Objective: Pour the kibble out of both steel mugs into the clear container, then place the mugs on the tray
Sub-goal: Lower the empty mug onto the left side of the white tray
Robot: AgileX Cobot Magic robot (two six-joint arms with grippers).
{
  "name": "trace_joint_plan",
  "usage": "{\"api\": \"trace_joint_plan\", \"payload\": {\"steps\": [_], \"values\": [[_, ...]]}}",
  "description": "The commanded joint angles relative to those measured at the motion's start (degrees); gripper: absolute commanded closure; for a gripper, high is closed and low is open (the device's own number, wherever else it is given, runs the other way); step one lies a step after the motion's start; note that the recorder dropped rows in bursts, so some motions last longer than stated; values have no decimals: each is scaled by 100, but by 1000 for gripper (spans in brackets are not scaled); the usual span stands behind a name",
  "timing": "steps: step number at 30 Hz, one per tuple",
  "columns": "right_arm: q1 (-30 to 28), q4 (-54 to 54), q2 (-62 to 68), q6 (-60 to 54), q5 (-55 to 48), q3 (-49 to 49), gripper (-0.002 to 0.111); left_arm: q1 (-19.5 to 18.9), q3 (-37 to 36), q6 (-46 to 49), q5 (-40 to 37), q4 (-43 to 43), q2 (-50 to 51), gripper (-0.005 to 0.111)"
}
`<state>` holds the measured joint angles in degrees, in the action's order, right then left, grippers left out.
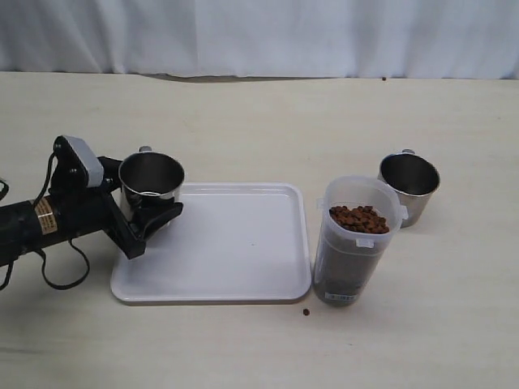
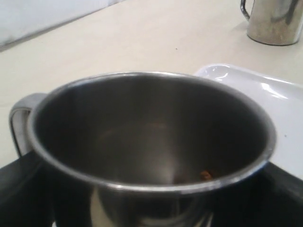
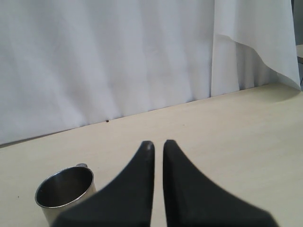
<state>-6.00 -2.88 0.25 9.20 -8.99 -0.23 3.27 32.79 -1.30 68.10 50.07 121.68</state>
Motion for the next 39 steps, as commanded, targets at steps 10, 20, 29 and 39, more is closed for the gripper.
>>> {"api": "trace_joint_plan", "payload": {"steps": [10,20,29,39], "values": [[8,15,-25,-5,-27,23,103,76,533,-525,186,864,448,107],[8,15,-25,-5,-27,23,103,76,597,-499,186,598,597,107],[8,15,-25,-5,-27,23,103,76,608,-510,186,633,597,42],[8,15,-25,-5,-27,23,103,76,595,-522,186,645,597,26]]}}
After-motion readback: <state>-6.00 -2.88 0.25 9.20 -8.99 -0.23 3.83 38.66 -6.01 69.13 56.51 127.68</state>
